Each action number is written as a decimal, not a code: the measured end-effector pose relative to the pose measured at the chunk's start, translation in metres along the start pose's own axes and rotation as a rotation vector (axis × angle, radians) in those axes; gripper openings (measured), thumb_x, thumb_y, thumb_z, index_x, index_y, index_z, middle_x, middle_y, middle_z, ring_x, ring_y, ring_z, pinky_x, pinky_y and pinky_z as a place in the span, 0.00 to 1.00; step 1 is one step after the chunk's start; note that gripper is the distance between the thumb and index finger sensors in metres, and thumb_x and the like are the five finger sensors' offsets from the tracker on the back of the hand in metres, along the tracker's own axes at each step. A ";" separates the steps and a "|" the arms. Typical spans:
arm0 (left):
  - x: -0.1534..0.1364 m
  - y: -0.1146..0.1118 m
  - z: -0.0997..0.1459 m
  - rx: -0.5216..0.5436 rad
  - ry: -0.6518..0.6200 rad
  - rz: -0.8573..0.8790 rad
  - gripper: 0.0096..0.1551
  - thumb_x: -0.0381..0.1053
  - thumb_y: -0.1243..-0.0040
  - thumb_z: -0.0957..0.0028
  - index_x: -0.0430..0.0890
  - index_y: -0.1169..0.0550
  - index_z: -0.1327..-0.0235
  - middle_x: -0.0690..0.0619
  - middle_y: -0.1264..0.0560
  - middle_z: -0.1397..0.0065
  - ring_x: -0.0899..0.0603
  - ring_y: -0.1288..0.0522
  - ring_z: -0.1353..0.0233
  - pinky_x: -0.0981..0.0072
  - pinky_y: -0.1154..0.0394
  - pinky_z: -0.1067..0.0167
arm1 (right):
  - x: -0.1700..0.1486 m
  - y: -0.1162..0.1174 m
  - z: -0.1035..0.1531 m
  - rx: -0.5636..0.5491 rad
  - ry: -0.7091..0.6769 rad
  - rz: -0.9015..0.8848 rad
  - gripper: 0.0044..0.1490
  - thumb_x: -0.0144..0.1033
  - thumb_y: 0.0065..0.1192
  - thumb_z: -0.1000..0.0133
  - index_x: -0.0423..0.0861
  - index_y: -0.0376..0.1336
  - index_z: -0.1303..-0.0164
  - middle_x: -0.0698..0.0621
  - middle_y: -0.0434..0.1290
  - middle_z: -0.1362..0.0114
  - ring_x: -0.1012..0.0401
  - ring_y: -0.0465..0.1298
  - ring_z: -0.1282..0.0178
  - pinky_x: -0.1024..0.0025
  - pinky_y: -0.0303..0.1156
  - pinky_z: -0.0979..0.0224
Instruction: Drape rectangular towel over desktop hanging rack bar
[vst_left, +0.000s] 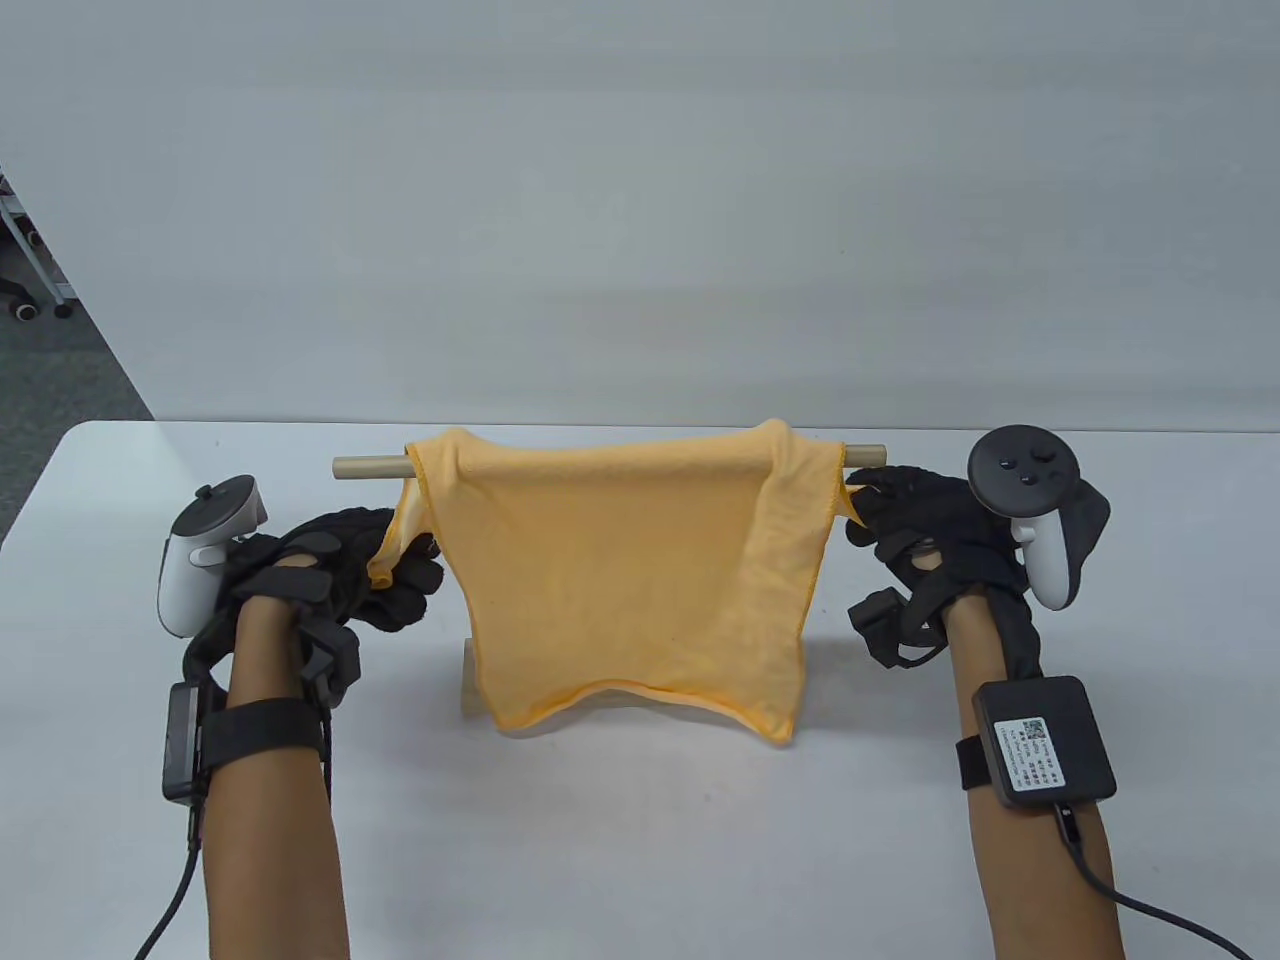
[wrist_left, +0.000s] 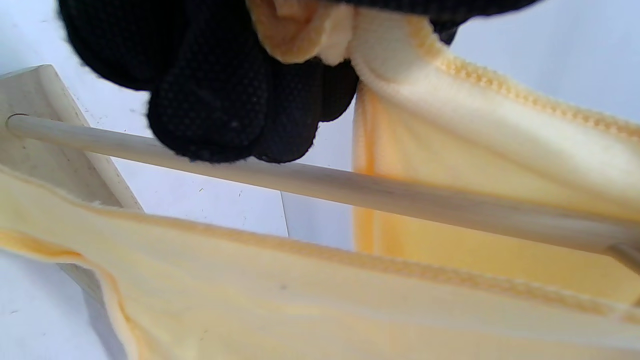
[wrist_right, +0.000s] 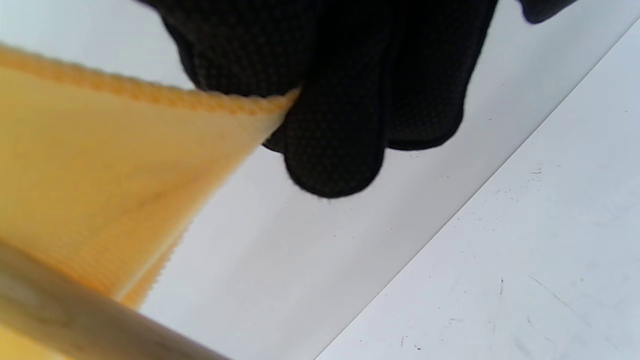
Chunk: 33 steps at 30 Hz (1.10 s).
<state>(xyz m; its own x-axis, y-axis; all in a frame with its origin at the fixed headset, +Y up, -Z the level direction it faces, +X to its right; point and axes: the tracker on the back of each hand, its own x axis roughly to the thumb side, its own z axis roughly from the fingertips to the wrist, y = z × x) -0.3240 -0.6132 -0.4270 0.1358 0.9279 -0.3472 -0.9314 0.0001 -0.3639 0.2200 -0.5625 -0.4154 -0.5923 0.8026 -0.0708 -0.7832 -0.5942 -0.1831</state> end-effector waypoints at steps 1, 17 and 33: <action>-0.003 0.000 -0.002 0.000 0.003 -0.005 0.26 0.55 0.40 0.39 0.38 0.21 0.38 0.39 0.15 0.46 0.37 0.15 0.52 0.37 0.26 0.45 | -0.002 0.002 0.000 0.001 0.004 0.004 0.21 0.34 0.69 0.57 0.44 0.76 0.55 0.48 0.87 0.61 0.48 0.82 0.47 0.25 0.55 0.33; -0.047 -0.011 -0.020 -0.004 0.018 -0.099 0.29 0.58 0.41 0.38 0.44 0.27 0.28 0.39 0.23 0.31 0.32 0.22 0.38 0.31 0.34 0.36 | -0.021 0.031 0.002 0.045 0.041 0.067 0.22 0.35 0.69 0.55 0.44 0.75 0.53 0.48 0.87 0.59 0.48 0.81 0.46 0.26 0.55 0.33; 0.090 -0.028 0.105 0.599 -0.661 -0.572 0.37 0.66 0.50 0.34 0.58 0.46 0.15 0.41 0.57 0.12 0.29 0.52 0.15 0.21 0.57 0.28 | 0.062 -0.058 0.049 -0.247 -0.477 -0.133 0.31 0.46 0.64 0.53 0.49 0.67 0.39 0.42 0.73 0.30 0.39 0.68 0.29 0.21 0.44 0.32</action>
<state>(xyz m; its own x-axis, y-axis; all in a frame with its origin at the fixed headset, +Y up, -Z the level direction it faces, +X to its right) -0.3210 -0.4907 -0.3569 0.5640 0.7499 0.3459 -0.8257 0.5179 0.2237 0.2194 -0.4810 -0.3613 -0.5564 0.7227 0.4101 -0.8234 -0.4134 -0.3886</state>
